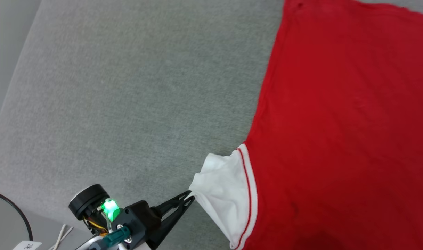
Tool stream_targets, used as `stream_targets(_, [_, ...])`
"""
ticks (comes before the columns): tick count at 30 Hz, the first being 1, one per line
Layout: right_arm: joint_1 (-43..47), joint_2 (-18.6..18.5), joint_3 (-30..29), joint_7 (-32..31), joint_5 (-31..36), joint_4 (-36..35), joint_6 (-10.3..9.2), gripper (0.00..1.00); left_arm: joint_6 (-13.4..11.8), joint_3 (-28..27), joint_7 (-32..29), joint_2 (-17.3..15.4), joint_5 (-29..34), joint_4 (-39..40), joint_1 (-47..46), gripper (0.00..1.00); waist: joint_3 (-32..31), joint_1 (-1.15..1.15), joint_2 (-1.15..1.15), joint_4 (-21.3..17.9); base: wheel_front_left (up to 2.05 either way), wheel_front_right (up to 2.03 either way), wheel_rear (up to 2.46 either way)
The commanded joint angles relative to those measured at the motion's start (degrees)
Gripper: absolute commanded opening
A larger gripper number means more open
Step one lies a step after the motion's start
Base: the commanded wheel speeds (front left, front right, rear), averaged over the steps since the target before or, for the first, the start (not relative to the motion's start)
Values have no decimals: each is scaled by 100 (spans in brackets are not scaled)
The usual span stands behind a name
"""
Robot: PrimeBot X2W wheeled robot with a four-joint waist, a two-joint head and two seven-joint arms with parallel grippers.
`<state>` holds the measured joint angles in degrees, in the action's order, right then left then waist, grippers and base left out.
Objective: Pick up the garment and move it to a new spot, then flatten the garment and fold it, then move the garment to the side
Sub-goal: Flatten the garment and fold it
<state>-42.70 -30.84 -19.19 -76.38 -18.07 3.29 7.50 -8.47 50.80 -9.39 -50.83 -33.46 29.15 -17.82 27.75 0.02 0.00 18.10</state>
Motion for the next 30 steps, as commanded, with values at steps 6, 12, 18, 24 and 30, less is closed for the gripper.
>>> stream_targets(6, [-721,-5,-362,-384,707,157,-2,100,134,-30,54,82,98,118,-274,0,836,-2,0,752,0,0,0])
stream_targets(12, [-818,-15,-517,-356,1041,382,-2,100,194,-41,239,251,37,-28,-334,0,1027,-2,0,945,0,0,0])
stream_targets(18, [-567,37,-467,-568,1112,672,-2,47,236,-32,337,323,15,-194,-359,0,1060,-2,0,972,0,0,0])
stream_targets(24, [-424,-6,-437,-595,1071,692,-2,0,270,-16,368,370,2,-304,-397,0,963,-2,0,922,0,0,0])
stream_targets(30, [-32,-74,-413,-499,978,749,-2,0,202,-63,417,379,-67,-362,-351,0,596,-2,0,725,0,0,0])
